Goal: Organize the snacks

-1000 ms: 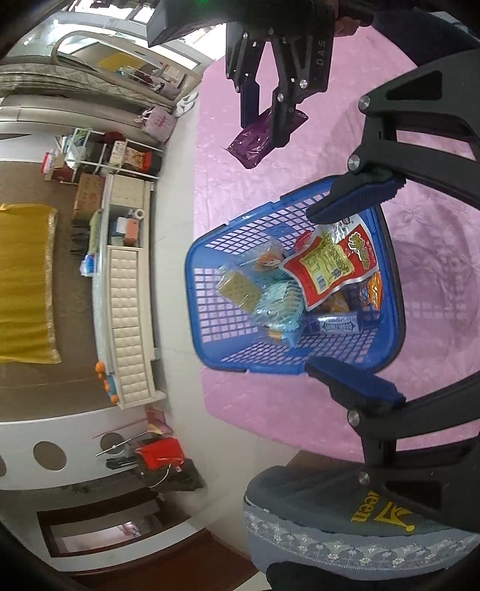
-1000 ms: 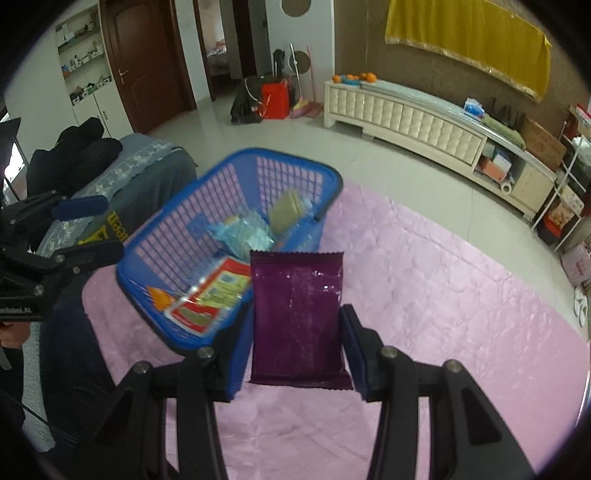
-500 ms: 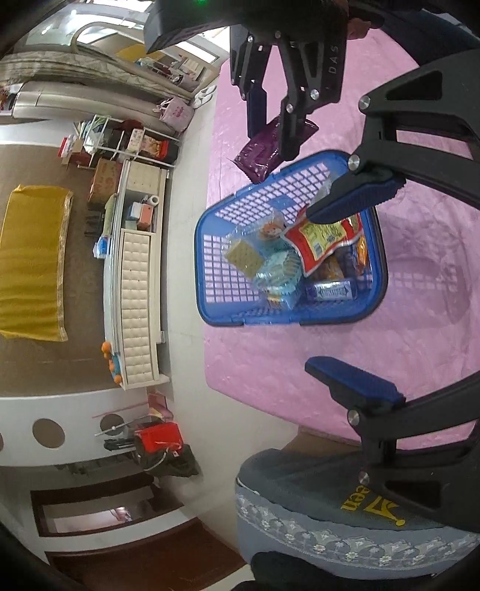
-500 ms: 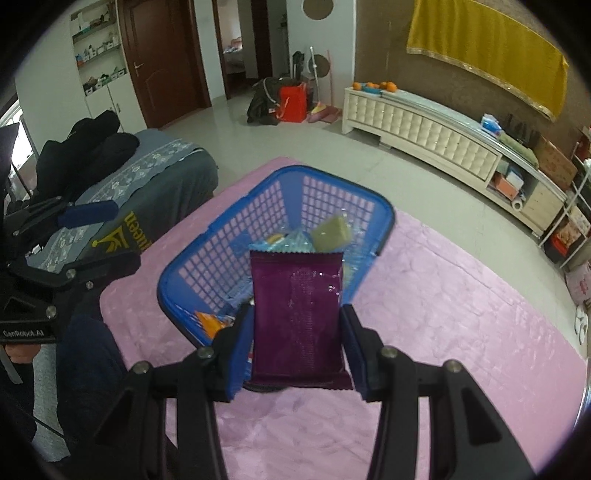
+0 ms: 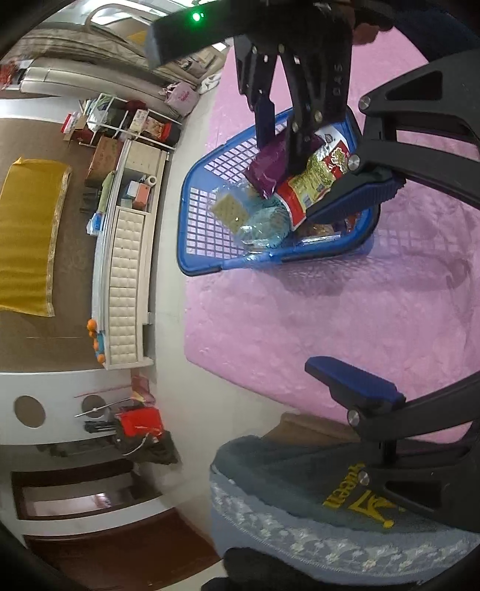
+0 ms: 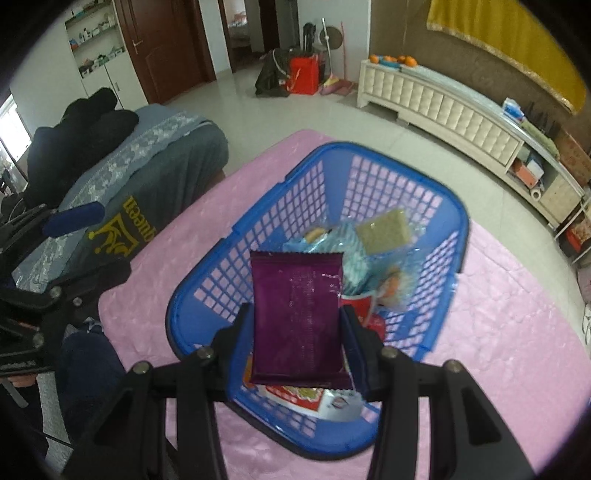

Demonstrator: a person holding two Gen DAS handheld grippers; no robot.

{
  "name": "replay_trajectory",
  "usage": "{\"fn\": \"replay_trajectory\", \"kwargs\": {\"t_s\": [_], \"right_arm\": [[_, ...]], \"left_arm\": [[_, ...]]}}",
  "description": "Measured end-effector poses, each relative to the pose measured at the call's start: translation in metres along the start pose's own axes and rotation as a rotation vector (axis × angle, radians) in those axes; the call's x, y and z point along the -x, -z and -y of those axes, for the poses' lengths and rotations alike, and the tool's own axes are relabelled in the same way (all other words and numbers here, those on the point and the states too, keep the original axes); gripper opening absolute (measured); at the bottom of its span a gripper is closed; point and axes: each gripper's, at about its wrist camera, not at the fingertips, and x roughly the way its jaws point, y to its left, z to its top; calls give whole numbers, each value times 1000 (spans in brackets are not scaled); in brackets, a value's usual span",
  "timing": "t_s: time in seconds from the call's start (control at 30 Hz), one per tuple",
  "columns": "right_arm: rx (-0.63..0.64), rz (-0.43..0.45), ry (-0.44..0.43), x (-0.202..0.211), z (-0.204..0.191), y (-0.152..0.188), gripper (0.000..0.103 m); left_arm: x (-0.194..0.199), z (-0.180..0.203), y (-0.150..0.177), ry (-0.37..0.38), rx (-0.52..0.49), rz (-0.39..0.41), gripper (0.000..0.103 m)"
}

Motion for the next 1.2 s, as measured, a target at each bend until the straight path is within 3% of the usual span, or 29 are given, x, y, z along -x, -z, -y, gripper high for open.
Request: {"fn": "replay_trajectory", "kwargs": {"t_s": [0.5,0.57,0.67,0.73,1.0,1.2], "right_arm": [[-64,-120,-59,-53,-11,-5,52],[-51,-132,-61,-55,-14,-4,54],[-35,-139,-50,-56,-16,-2,71],[-32,-126,-51,-53,-16,1,77],[-43,15,13,-10,-8,30,78],[-111,142,105,36,10,65,78]], "left_arm": [[-31,-26,15,10,71,-48,72],[-32,-24,18,11,69,-53,72],[-32,-18,20,8,56,-56,72],[-30,-13,22,-5,47,-48,72],[-11,10,36,19,53,-1,72],[19,40,52,32,65,101,72]]}}
